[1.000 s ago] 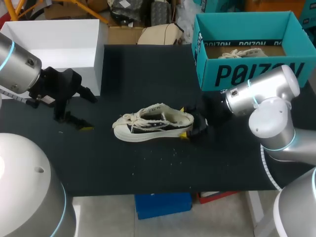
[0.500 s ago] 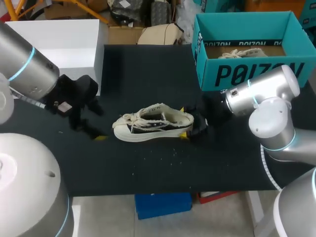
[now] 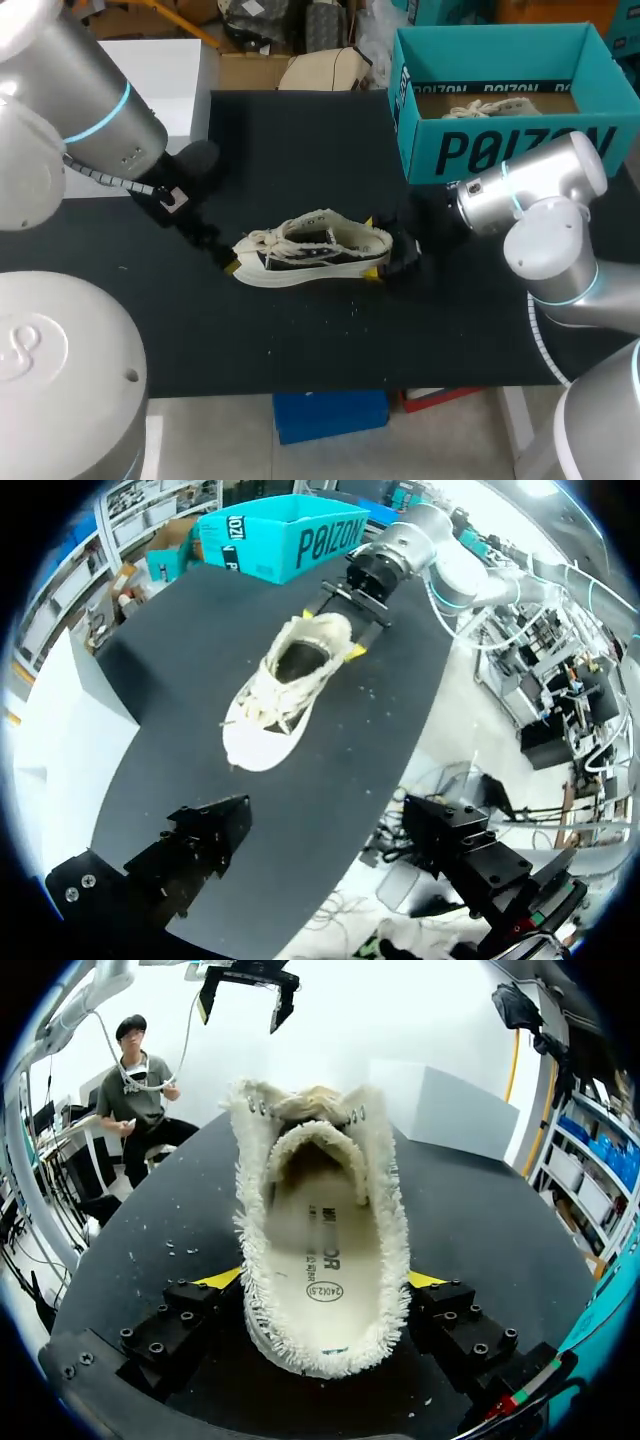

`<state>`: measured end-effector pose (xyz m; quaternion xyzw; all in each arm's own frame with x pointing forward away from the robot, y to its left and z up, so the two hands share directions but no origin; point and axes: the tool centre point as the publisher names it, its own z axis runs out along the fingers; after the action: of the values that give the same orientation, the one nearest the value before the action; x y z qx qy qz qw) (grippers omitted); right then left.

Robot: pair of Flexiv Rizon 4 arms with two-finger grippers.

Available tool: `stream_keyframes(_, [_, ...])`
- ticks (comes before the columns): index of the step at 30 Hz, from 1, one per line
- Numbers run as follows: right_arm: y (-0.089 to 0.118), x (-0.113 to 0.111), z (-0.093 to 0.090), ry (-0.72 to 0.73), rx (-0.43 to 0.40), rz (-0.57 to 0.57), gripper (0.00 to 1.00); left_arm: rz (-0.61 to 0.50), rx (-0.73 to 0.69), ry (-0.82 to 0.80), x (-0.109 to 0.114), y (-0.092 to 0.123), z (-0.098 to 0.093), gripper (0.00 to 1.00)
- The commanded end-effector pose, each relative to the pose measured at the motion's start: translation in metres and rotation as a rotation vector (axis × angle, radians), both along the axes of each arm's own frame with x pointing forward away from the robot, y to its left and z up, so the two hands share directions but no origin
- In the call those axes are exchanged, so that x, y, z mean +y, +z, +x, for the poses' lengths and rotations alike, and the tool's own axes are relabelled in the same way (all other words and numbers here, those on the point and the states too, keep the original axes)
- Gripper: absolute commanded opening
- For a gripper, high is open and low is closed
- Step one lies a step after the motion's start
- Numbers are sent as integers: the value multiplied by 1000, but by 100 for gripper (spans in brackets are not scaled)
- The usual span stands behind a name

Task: Take the shoe out of the shoebox, open the shoe tongue, remove and reinsert the insole, then place the shoe into the shoebox

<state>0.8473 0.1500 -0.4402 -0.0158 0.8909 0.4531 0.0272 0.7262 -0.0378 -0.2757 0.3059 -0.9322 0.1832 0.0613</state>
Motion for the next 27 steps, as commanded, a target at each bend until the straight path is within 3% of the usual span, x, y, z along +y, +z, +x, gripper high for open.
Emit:
stream_keyframes(1, [-1,2,1,-1,2,-2,0,103,62,-7,-7,1,2,100])
stream_keyframes(3, [-1,2,1,-1,2,-2,0,305,103,198,-8,-2,17,100])
stream_keyframes(7, [-1,2,1,-1,2,-2,0,423,176,302,-17,0,33,100])
stream_keyframes(8, [-1,2,1,-1,2,-2,0,504,194,359,-20,-1,38,100])
stream_keyframes(11, [-1,2,1,-1,2,-2,0,536,225,376,-30,-1,49,100])
stream_keyframes(15, [-1,2,1,-1,2,-2,0,675,260,448,-46,-11,61,100])
stream_keyframes(21, [-1,2,1,-1,2,-2,0,750,306,515,-68,-27,74,100])
stream_keyframes(27, [-1,2,1,-1,2,-2,0,659,283,481,-84,-26,76,100])
